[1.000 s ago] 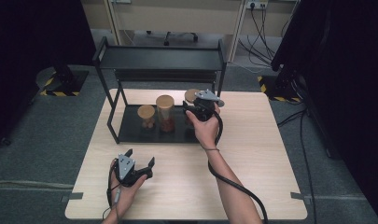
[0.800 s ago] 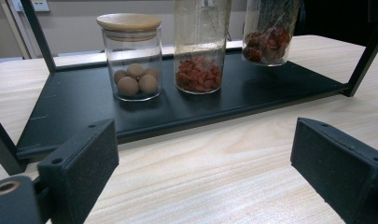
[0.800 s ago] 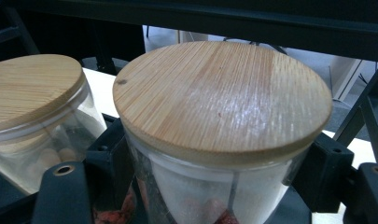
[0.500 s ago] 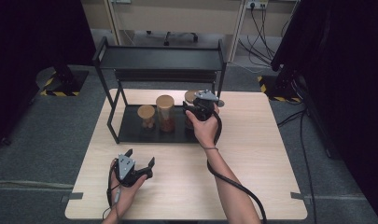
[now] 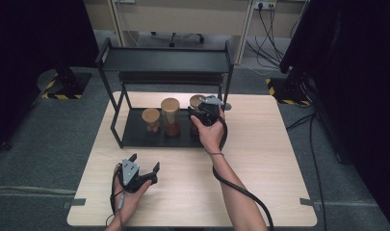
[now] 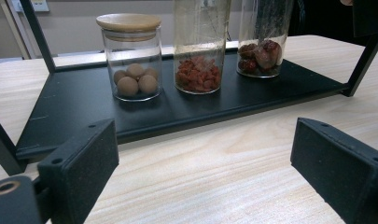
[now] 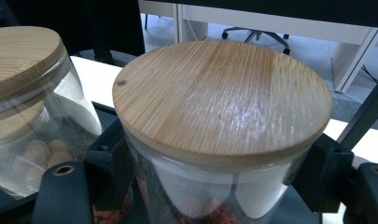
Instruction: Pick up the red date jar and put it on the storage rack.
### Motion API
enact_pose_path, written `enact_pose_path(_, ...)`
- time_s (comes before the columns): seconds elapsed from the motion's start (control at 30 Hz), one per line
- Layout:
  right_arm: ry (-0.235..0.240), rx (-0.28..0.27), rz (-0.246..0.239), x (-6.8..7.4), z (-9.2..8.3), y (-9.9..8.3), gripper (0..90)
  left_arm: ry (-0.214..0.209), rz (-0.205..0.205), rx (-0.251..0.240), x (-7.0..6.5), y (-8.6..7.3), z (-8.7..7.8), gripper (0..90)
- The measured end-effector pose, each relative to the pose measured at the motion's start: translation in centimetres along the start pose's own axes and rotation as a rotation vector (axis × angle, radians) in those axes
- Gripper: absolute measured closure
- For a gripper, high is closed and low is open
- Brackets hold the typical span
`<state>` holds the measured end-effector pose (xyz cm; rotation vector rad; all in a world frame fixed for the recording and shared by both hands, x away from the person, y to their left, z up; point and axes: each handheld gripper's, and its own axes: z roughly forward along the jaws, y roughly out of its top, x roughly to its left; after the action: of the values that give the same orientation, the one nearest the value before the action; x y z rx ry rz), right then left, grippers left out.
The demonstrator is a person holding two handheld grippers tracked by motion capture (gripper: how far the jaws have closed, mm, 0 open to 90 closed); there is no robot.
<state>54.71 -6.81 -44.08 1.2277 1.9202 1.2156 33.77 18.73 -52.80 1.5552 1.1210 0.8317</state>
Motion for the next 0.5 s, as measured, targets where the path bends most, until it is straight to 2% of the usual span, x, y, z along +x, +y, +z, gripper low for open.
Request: enact_pose_path(0.5,0.004,-0.008,-0.011,0.38,-0.15,-0.39,25.6,0.001,0.007,0.000,-0.06,0.00,0.00,7.3)
